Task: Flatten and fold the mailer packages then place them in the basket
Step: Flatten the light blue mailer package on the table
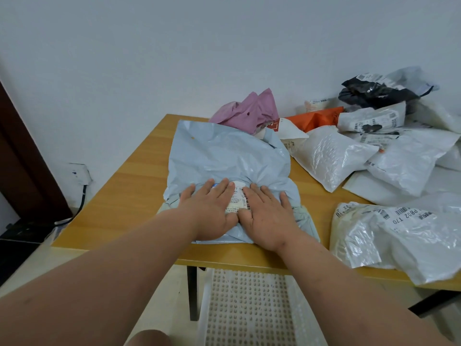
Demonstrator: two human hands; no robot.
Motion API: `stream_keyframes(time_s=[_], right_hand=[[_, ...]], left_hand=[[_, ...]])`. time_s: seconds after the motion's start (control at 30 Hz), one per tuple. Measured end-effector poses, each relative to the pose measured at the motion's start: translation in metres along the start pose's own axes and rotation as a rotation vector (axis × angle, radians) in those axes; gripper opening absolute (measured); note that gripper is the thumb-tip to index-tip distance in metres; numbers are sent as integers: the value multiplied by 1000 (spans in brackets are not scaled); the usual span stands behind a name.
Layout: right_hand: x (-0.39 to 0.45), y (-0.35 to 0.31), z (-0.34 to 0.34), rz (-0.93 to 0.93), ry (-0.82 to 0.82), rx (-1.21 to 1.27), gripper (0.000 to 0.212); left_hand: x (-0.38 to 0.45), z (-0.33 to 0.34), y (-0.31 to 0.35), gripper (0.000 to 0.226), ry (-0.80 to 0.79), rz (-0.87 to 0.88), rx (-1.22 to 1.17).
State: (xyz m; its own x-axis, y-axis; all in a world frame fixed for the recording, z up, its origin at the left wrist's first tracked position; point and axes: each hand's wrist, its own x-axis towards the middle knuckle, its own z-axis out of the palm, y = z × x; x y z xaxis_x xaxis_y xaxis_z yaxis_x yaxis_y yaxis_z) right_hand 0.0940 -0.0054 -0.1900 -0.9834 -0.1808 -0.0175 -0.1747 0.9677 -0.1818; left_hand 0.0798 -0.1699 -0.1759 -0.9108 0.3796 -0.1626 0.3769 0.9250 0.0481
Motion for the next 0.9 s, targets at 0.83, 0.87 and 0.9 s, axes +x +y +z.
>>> stream_keyframes(time_s=[0.83, 0.87, 0.9], right_hand=[[-7, 18, 0, -98, -26, 14, 114], [-10, 16, -2, -92, -46, 23, 111], [-12, 14, -3, -84, -72, 28, 107]], left_hand=[[-14, 22, -21, 122, 87, 87, -14], [-16, 21, -21, 122, 62, 90, -22], [-18, 19, -20, 122, 32, 87, -30]])
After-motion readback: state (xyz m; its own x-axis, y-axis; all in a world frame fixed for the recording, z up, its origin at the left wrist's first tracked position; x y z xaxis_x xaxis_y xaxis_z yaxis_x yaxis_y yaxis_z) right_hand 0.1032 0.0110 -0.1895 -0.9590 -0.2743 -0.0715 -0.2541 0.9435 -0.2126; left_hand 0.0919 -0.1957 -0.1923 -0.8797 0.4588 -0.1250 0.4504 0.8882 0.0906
